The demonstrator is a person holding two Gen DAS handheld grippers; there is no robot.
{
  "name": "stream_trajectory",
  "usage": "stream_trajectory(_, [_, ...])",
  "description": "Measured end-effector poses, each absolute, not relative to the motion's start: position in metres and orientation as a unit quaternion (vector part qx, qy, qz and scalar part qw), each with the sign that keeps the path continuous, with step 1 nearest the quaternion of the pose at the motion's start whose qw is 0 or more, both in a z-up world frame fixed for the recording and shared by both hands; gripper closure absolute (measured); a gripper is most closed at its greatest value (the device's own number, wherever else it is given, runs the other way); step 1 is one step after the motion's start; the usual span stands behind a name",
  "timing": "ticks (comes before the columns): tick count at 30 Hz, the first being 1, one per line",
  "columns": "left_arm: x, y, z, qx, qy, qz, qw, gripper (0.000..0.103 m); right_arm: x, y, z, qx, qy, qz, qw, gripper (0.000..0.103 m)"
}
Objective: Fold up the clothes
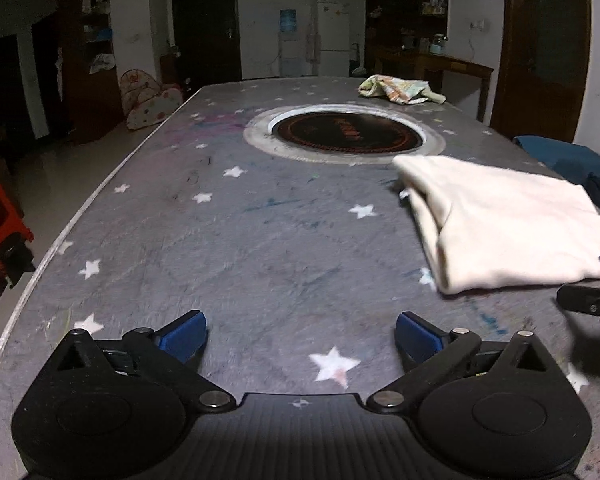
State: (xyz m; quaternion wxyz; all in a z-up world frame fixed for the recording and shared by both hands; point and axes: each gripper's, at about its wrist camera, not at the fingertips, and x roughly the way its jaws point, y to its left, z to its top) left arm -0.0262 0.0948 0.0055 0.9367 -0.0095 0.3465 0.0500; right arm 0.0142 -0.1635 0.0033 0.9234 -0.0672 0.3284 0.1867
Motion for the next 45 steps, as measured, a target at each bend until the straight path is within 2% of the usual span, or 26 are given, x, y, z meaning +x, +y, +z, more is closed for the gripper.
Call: stream_trajectory(45, [-0.0306,0.0962,0.0016,-0.016,0.335,0.049,0.941,0.000,0.0147,-0.1614,0.0007,-0.078,0.329,0.184,0.923,0.000])
